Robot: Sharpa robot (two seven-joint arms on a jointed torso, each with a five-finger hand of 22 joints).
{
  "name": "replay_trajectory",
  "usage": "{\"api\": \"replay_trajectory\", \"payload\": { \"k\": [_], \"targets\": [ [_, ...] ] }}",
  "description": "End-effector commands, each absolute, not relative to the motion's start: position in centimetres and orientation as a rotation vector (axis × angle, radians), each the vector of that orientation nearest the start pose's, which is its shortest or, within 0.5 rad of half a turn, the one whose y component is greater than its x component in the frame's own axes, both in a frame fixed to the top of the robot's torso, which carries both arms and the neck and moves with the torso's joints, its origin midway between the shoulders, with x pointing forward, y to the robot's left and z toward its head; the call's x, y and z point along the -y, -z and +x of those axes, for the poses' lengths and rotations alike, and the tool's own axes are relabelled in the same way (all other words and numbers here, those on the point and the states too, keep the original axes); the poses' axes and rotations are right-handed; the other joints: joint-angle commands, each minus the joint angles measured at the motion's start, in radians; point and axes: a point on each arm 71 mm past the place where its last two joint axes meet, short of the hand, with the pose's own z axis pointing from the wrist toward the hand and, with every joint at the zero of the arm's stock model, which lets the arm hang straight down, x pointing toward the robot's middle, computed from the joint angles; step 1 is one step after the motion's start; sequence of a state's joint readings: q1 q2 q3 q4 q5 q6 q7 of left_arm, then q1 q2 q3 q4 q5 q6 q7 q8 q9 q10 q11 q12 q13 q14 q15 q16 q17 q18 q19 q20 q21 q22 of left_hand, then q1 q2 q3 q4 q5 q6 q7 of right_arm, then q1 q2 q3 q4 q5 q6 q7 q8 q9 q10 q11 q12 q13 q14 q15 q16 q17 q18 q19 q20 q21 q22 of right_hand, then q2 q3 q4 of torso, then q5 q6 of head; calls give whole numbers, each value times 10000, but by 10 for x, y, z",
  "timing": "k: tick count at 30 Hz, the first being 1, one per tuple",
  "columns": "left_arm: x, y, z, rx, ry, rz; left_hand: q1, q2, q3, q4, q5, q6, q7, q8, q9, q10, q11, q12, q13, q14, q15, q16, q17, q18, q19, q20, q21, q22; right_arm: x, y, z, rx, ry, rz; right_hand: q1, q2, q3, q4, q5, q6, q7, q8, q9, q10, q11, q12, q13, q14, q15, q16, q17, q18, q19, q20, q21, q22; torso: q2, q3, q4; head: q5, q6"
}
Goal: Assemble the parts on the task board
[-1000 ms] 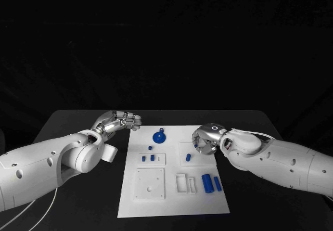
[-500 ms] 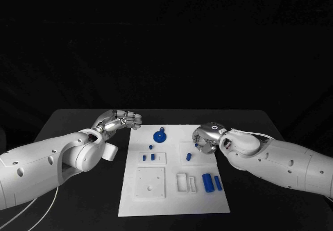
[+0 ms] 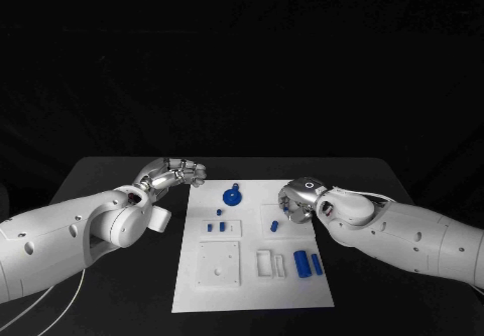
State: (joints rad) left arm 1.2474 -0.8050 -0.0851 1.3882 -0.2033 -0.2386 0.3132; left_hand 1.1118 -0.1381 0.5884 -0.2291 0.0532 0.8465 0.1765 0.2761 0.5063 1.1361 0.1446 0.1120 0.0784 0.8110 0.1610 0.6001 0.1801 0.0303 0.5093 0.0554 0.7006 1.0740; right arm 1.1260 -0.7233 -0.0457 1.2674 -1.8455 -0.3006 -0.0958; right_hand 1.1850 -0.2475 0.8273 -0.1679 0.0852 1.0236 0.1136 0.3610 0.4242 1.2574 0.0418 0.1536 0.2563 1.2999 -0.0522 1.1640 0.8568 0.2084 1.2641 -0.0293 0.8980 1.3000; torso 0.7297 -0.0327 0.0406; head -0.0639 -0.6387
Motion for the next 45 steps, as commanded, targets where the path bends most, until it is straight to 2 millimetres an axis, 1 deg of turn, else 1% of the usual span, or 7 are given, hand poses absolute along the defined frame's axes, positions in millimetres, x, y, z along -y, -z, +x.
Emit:
{"api": "replay_trajectory", "payload": {
  "k": [1, 4, 7, 20, 24, 30, 45],
  "targets": [
    [-224, 179, 515, -15510, 14308, -9014, -30, 60, -38, -6, 32, -69, 0, 68, -16, -79, 20, -55, -17, -28, 1, -37, -2, 127, -47, 38, -41, 10, 210, 247, 508, -16622, -3222, -5090, 82, 3, 48, -2, -57, 70, 8, 36, 18, 175, 114, 31, 32, -9, -64, 52, -12, 534, -20, -71, -18, 11, -4, -4, 1, 0, -16],
    [-224, 179, 515, -15503, 14284, -9024, -32, 56, -41, -7, 32, -71, 0, 68, -16, -85, 23, -58, -19, -29, 2, -43, -1, 128, -47, 39, -43, 11, 209, 248, 508, -16576, -3141, -5114, 118, 58, 115, -30, -60, 178, -38, 90, 42, 304, 66, 87, 76, -20, -111, 49, -19, 534, -30, -81, -21, 23, -4, -3, 2, -2, -18],
    [-224, 179, 515, -15522, 14291, -9027, -31, 46, -46, -10, 32, -79, 2, 67, -19, -99, 29, -65, -25, -30, 5, -59, 1, 131, -50, 42, -50, 13, 209, 248, 508, -16474, -2992, -5141, 155, 97, 219, -43, -228, 224, -59, 104, 50, 353, 36, 93, 106, -21, -139, 49, -30, 534, -35, -86, -31, 31, -3, -3, 0, -6, -15],
    [-225, 180, 515, -15508, 14230, -9054, -18, 44, -47, -19, 33, -96, 7, 65, -25, -121, 38, -77, -34, -33, 10, -89, 6, 139, -52, 47, -59, 17, 206, 244, 506, -16045, -3039, -5054, 266, 55, 468, -44, -330, 362, -114, 155, 80, 506, -23, 130, 198, 3, -198, 57, -53, 534, 14, -113, -31, 49, -4, -10, -1, -19, 2],
    [-226, 180, 516, -15488, 14190, -9067, -17, 48, -47, -17, 33, -100, 9, 65, -26, -124, 41, -79, -36, -32, 11, -96, 8, 140, -51, 48, -61, 19, 207, 242, 502, -15906, -3147, -5050, 284, 29, 507, -37, -352, 398, -132, 175, 93, 546, -41, 142, 221, 16, -217, 59, -58, 534, 37, -128, -28, 51, -11, -8, -2, 2, 38],
    [-230, 180, 518, -15413, 14085, -9094, -16, 47, -48, -18, 33, -104, 11, 65, -28, -128, 43, -81, -38, -31, 12, -104, 10, 143, -50, 50, -64, 20, 207, 231, 500, -15622, -3351, -4907, 294, -2, 531, -30, -358, 427, -147, 194, 107, 578, -58, 151, 243, 27, -234, 62, -62, 534, 59, -144, -24, 53, -16, -14, -9, 12, 62],
    [-232, 181, 520, -15352, 13976, -9126, -17, 43, -54, -17, 32, -118, 17, 64, -32, -142, 50, -88, -43, -35, 18, -131, 15, 148, -48, 56, -74, 22, 205, 207, 497, -15164, -3766, -4598, 303, -61, 575, 7, -362, 462, -165, 219, 129, 618, -76, 158, 272, 32, -252, 59, -67, 534, 80, -162, -28, 54, -15, -4, -12, 37, 111]
  ]
}}
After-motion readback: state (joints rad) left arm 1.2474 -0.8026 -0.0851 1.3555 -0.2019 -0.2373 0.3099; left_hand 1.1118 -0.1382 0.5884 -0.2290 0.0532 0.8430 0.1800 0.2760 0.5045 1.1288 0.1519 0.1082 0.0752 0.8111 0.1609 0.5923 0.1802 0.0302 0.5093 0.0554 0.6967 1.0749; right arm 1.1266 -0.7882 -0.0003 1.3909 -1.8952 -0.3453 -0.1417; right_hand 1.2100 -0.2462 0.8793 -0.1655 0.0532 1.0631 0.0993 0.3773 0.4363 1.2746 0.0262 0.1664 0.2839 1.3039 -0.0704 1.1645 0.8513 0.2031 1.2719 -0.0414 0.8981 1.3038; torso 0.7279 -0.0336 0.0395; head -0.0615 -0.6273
